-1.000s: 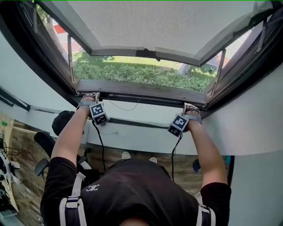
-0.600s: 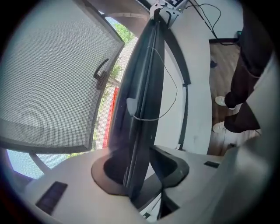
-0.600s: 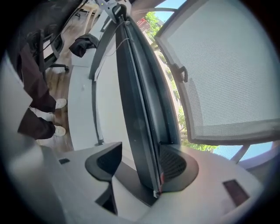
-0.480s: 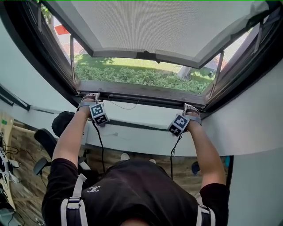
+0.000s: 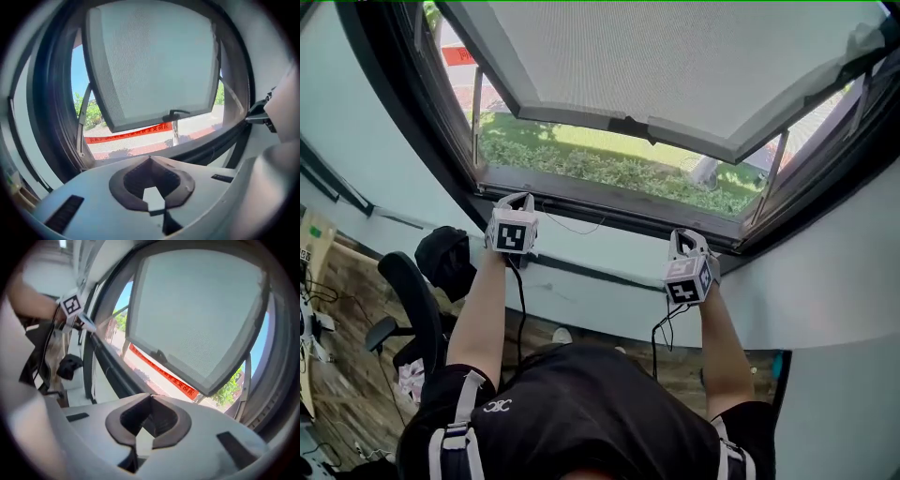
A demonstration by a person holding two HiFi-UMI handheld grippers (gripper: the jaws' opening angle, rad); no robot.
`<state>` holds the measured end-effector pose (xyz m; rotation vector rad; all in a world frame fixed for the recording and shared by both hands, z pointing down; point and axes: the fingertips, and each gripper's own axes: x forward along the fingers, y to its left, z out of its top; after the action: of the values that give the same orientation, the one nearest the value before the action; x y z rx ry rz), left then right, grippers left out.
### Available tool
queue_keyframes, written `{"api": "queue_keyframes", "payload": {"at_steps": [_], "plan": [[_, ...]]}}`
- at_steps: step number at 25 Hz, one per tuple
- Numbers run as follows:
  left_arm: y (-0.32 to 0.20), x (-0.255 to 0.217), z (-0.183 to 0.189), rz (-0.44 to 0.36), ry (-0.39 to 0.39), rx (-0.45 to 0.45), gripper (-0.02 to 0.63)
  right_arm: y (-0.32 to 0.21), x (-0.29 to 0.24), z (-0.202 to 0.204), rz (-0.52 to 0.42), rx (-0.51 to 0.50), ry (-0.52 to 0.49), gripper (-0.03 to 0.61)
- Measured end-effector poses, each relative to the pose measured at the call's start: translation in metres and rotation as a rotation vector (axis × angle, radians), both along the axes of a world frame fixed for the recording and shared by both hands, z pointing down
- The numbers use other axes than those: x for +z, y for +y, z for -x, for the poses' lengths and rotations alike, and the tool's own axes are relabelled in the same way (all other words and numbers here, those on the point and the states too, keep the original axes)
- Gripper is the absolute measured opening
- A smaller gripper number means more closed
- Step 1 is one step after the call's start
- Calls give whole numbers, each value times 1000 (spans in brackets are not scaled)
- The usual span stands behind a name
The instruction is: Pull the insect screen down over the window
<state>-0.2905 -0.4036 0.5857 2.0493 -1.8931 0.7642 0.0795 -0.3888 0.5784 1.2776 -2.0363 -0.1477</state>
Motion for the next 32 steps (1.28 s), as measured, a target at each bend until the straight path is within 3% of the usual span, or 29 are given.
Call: {"api": "queue_keyframes", "payload": {"at_steps": [5, 10, 14, 18, 24, 32], "plan": [[15, -54, -35, -200, 28, 18, 15, 11, -67, 30, -187, 42, -331, 6], [40, -122, -68, -393, 103, 28, 15, 31, -119, 43, -310, 47, -535, 6], [64, -152, -81, -472, 131, 7, 15, 43, -146, 47, -363, 38, -583, 6], [74, -152, -96, -468, 110, 40, 15, 52, -156, 48, -388, 44, -608, 6], [71, -161, -111, -467, 89, 97, 15, 52, -153, 53, -349, 41, -624, 6], [76, -182, -115, -499, 115, 120, 15, 51, -152, 58, -341, 33, -615, 5]]}}
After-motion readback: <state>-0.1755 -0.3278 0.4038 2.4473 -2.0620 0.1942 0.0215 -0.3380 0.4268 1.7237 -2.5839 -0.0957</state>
